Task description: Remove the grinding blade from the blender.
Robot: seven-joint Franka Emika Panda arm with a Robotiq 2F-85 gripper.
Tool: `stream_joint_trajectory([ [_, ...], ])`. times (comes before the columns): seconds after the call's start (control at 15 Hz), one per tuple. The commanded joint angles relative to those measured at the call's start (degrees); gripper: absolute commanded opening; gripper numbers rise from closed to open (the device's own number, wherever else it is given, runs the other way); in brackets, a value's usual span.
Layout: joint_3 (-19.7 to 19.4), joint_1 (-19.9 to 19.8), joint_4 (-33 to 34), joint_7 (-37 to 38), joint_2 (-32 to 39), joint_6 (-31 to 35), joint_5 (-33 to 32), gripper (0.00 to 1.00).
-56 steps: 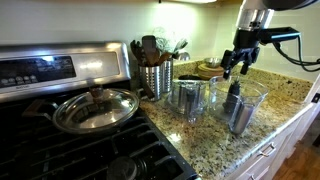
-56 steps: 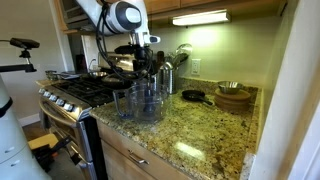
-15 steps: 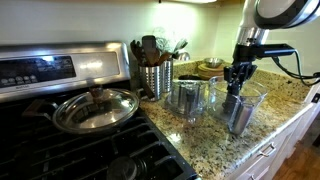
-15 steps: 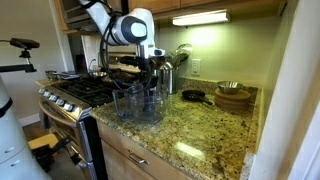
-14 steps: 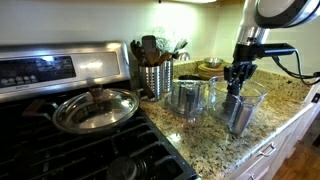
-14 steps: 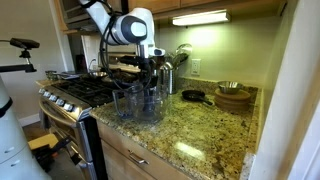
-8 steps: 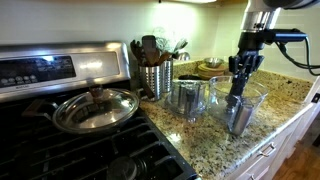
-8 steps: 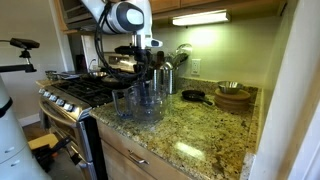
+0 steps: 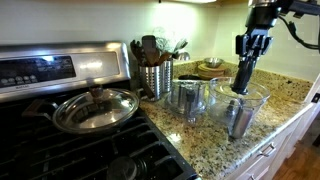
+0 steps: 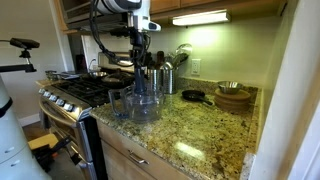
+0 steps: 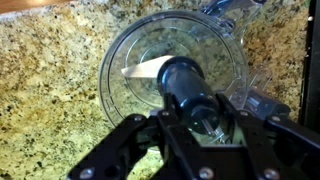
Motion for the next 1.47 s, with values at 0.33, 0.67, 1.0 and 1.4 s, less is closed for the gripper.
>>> stream_joint_trajectory([
  [0.33, -1.9, -1.2, 6.8, 0.0, -0.6, -6.1, 1.1, 0.19],
  [0.67, -4.0, -3.6, 13.1, 0.9, -0.2, -10.8, -0.6, 0.19],
  [1.0, -7.8, -7.4, 15.6, 0.2, 3.3, -8.2, -0.6, 0.19],
  [1.4, -11.7, -10.2, 15.1, -0.7, 9.5, -3.0, 0.7, 0.19],
])
